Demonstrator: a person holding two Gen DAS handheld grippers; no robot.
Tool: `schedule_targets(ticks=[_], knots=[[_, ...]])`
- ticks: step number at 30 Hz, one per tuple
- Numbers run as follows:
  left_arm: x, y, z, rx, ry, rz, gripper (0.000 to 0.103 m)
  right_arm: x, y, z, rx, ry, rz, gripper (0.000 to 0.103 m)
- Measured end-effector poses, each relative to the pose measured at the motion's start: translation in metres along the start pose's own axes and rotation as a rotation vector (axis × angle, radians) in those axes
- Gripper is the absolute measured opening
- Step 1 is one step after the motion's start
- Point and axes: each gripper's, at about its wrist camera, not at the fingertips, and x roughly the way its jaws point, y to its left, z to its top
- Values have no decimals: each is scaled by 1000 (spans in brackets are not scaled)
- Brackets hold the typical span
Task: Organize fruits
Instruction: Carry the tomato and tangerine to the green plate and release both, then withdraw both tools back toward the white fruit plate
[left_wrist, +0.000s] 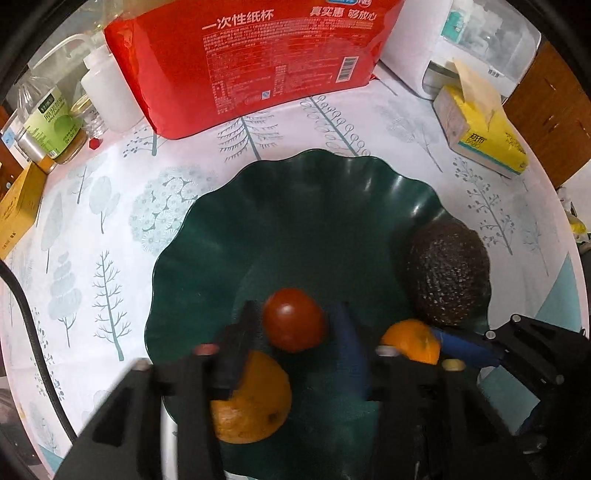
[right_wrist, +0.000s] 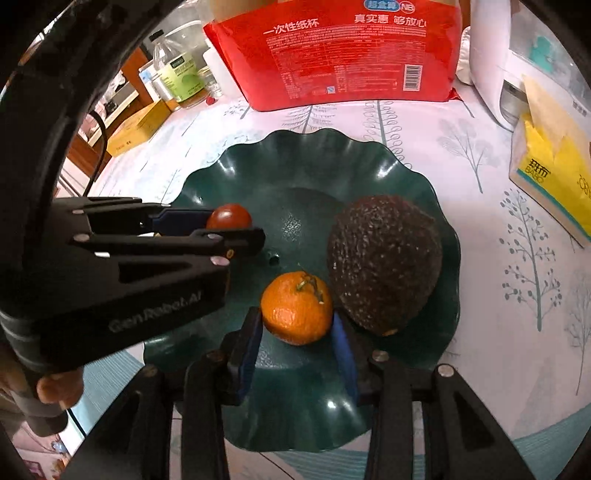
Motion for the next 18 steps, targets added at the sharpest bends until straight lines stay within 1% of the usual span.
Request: schedule_targets(ticks=[1, 2, 3, 5, 10, 13, 18], knots=[[-3, 0, -1, -2, -10, 5, 78, -1, 1, -2, 1, -2, -3, 45], [-6, -1, -1, -3, -26, 14, 82, -1, 1, -3, 2, -4, -7, 47], [-9, -2, -2, -1, -39, 22, 83, -2, 2, -4, 3, -6, -12, 48], [-15, -6, -3, 14, -51, 35, 83, -5, 4, -7, 3, -13, -21, 49], [-32, -9, -11, 14, -63, 28, 83, -16, 11, -13, -8, -23, -23, 49], [-49, -10, -19, 7, -82, 27, 83, -25, 19, -16, -26, -30, -33, 49], [-81, -13, -37, 11, -114, 48, 83, -47, 31, -28, -60, -36, -52, 49]])
